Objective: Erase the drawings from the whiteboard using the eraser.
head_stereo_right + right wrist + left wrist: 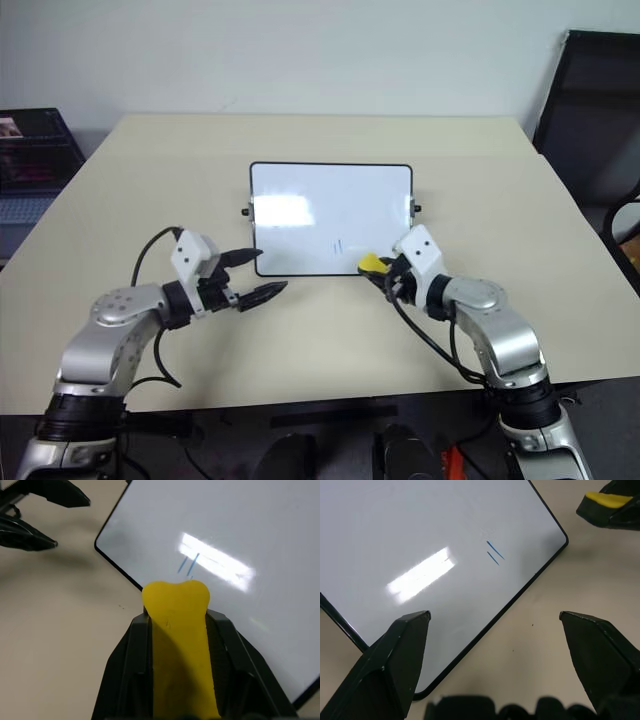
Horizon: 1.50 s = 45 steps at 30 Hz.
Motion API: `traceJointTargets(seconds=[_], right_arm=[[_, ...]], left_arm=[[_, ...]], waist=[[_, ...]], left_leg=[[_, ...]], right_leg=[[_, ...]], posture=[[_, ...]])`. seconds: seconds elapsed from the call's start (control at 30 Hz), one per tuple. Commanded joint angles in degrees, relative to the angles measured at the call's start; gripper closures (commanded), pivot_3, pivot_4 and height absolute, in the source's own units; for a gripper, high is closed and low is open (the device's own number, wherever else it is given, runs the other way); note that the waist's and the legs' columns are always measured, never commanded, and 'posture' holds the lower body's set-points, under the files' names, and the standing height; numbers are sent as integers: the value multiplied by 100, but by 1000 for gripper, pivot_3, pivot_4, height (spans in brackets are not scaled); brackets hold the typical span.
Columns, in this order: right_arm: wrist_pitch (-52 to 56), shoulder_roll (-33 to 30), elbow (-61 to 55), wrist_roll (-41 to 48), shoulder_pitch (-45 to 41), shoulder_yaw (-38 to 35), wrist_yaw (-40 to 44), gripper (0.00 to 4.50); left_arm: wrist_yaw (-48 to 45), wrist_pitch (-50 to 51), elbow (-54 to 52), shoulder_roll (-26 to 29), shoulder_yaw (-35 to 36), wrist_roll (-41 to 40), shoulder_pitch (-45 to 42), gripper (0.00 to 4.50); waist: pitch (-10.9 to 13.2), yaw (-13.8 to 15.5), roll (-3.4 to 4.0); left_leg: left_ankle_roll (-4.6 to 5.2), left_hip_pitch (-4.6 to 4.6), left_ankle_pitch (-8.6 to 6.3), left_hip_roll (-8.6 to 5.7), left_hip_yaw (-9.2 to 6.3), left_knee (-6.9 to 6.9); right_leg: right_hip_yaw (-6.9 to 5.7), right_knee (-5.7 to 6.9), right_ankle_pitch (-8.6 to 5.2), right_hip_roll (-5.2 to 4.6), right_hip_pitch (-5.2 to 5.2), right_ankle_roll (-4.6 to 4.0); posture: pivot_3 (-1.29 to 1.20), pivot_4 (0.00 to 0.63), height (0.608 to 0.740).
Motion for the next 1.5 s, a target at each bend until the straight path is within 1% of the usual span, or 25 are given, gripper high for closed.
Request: traceJointTargets(seconds=[0.03,0.17,0.23,0.4,0.53,0.6,0.67,0.77,0.93,1.03,1.17,1.23,1.3,1.5], right_arm=[[-378,63,11,-184,-12,154,-239,3431],[-635,144,178,-368,-150,414,-359,3431],[-923,184,418,-637,-371,612,-473,3431],[-1792,341,1613,-1426,-1221,1152,-762,3431],[-2314,579,2639,-1761,-1834,1327,-845,3431],[-2541,684,3154,-1925,-2107,1393,-901,3431],[-2705,727,3572,-2082,-2298,1480,-899,3431],[-2696,742,3979,-2232,-2363,1604,-716,3431],[-2506,452,3762,-2423,-2093,1934,-19,3431],[-2473,353,3598,-2592,-2027,2008,77,3431],[-2725,606,3927,-2777,-2400,1539,-953,3431],[-2779,650,4023,-2784,-2493,1444,-1123,3431],[-2820,633,4080,-2806,-2509,1457,-1123,3431],[-2678,560,3762,-2786,-2161,1838,-257,3431]], left_arm=[[-63,-159,-178,85,114,-49,35,0],[-127,-245,-143,152,112,4,115,0],[-160,-307,-139,183,74,57,149,0],[-154,-328,-199,165,-26,81,128,0],[-155,-304,-273,154,-75,92,114,0],[-176,-327,-285,175,-111,131,119,0],[-176,-330,-296,176,-126,145,119,0],[-156,-319,-313,164,-118,139,123,0],[-103,-322,-314,138,-111,141,153,0],[-94,-341,-283,121,-143,151,156,0],[-99,-333,-254,78,-220,148,62,0],[-105,-327,-236,68,-243,140,21,0],[-104,-323,-228,61,-261,135,-4,0],[-105,-321,-230,36,-259,124,3,0]], waist=[[0,5,0],[1,5,-1],[1,5,-1],[1,-1,-1],[1,8,-1],[2,8,-2],[2,8,-2],[2,14,-2],[1,11,-3],[1,11,-3],[1,10,-3],[1,9,-3],[1,21,-3],[0,14,-3]], left_leg=[[0,0,0,0,0,0],[0,-1,0,1,1,-1],[0,-3,0,1,0,-1],[0,1,0,0,4,2],[0,-2,0,1,0,-2],[0,-4,-1,-1,0,-3],[0,-5,-1,-1,1,-3],[0,-5,-1,-1,-2,-3],[0,3,0,1,-1,0],[0,7,0,1,-3,4],[1,10,3,2,-1,10],[4,10,7,2,-2,11],[5,9,8,1,-3,11],[5,8,6,1,-2,3]], right_leg=[[0,0,0,0,0,0],[1,-1,0,0,0,1],[1,-1,0,0,-1,0],[1,0,0,0,-1,0],[-1,0,1,0,-2,-3],[-1,-1,11,-1,-2,-20],[-1,-2,12,-2,-2,-22],[-3,-2,13,-2,-1,-23],[-2,3,12,-2,4,-20],[-3,4,9,-2,9,-15],[-2,9,9,-1,9,-10],[-3,10,11,-1,9,-7],[-3,8,12,-1,9,-6],[-2,4,15,-1,8,-15]], posture=[[0,150,740],[0,150,740],[0,150,740],[0,150,740],[0,150,740],[0,150,740],[0,150,740],[0,150,740],[0,150,740],[0,150,740],[0,150,740],[0,150,740],[0,150,740],[0,150,740]])
